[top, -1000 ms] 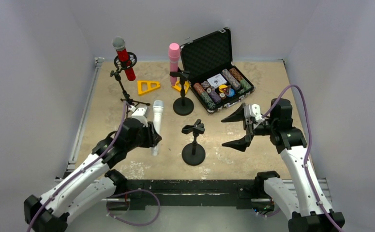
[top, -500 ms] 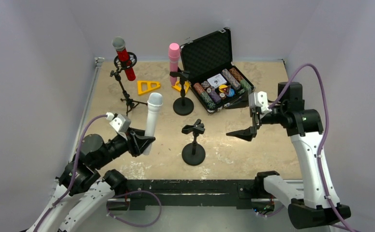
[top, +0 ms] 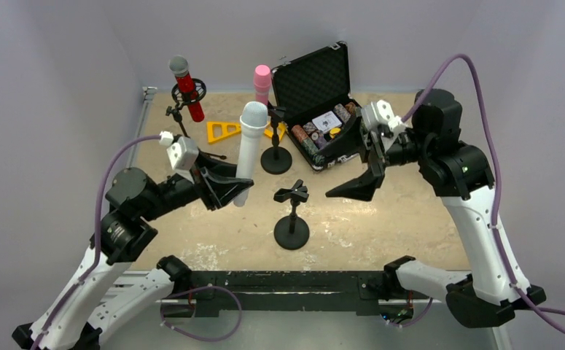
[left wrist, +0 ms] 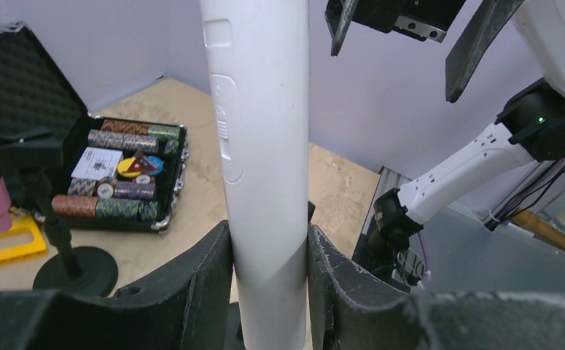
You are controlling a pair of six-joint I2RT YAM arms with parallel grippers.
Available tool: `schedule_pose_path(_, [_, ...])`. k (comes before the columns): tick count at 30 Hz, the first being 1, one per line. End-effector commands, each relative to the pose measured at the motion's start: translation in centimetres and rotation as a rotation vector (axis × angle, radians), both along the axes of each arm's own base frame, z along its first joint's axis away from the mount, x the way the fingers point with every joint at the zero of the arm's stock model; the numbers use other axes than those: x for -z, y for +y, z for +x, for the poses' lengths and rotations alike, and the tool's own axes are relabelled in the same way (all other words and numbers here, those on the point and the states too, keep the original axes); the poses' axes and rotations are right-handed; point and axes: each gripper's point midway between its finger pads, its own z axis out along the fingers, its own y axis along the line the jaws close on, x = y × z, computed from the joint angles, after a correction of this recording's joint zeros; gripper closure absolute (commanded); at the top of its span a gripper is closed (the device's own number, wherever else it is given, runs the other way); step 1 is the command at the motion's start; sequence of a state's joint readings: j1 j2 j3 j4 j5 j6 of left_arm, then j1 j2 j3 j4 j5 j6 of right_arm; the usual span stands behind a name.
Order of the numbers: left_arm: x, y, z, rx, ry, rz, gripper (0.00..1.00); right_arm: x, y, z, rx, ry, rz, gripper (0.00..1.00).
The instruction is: Attach the microphones to the stand
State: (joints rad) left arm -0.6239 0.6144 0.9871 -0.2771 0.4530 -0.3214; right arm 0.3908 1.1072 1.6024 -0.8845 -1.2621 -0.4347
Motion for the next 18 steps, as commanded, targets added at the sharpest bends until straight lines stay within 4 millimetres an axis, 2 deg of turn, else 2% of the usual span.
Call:
schedule_pose_path(1, [-6.1,-2.3,0.2,0.103,-0.098,-0.141,1.00,-6.2,2.0,1.9,0.036,0.143,0.103,0.08])
schedule_pose_path(3, [-7.8,-3.2,0.8,0.114,-0.125,-0.176,1.00,-7.1,2.9,2.9,0.044,0.210,0.123,0.09])
schedule_pose_path(8, [-9.5,-5.7,2.3,0.125,-0.127,-0.220,1.00,-8.6,4.9,5.4,0.083,0.279,0.163,0.11])
schedule_pose_path(14, [-9.6,-7.9,3.5,0.128,-0.107,-0.258,1.00,-8.8,5.9,6.9,0.101,0.354,0.183,0.13])
schedule_pose_path(18, [-9.4,-8.6,4.0,0.129,-0.091,-0.286,1.00,-8.0,6.3,6.9,0.069,0.413,0.182,0.23])
